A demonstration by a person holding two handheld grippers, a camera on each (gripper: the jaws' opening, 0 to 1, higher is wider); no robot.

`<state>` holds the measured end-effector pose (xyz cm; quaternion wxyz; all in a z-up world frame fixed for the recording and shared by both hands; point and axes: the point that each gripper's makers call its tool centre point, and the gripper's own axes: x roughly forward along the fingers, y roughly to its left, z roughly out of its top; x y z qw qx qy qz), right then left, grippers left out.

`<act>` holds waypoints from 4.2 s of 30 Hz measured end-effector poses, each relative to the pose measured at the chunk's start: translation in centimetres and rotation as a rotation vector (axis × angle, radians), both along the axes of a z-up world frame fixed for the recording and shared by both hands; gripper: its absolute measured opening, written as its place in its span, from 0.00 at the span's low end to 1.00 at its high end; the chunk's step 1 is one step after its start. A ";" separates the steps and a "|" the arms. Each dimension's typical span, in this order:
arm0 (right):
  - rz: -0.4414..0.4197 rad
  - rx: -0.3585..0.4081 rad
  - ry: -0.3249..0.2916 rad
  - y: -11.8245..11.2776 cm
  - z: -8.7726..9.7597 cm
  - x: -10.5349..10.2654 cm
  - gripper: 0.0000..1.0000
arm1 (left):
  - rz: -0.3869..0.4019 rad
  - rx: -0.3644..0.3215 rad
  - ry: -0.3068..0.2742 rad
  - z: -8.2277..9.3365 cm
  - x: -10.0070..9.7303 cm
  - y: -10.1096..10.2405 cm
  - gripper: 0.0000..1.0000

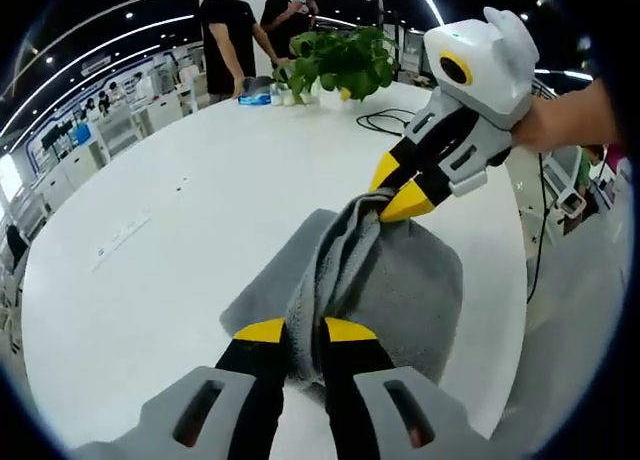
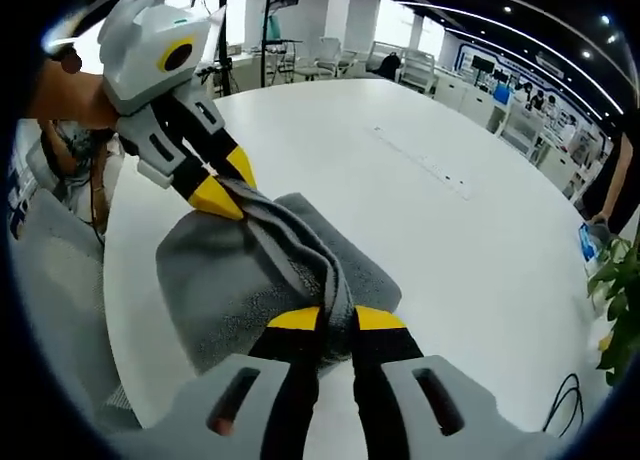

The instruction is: Fold the towel on the table until its edges align and the towel forms a compact rectangular stack.

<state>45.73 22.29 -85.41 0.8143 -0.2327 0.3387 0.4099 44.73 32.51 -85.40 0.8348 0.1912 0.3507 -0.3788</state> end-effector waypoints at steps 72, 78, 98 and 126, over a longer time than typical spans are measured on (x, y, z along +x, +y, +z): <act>0.008 0.037 0.057 0.5 -2.2 0.3 0.29 | -0.050 0.067 -0.072 -1.4 -0.2 0.8 0.36; 0.054 0.097 0.048 0.9 -1.1 -2.0 0.35 | -0.087 -0.005 -0.082 0.1 -2.0 0.2 0.41; 0.128 0.089 0.087 0.4 -2.5 -6.4 0.39 | -0.173 0.069 -0.008 -2.6 -5.9 0.2 0.41; -0.072 0.042 0.066 -1.3 -3.7 -4.4 0.32 | 0.109 -0.023 0.039 -3.2 -4.2 2.5 0.27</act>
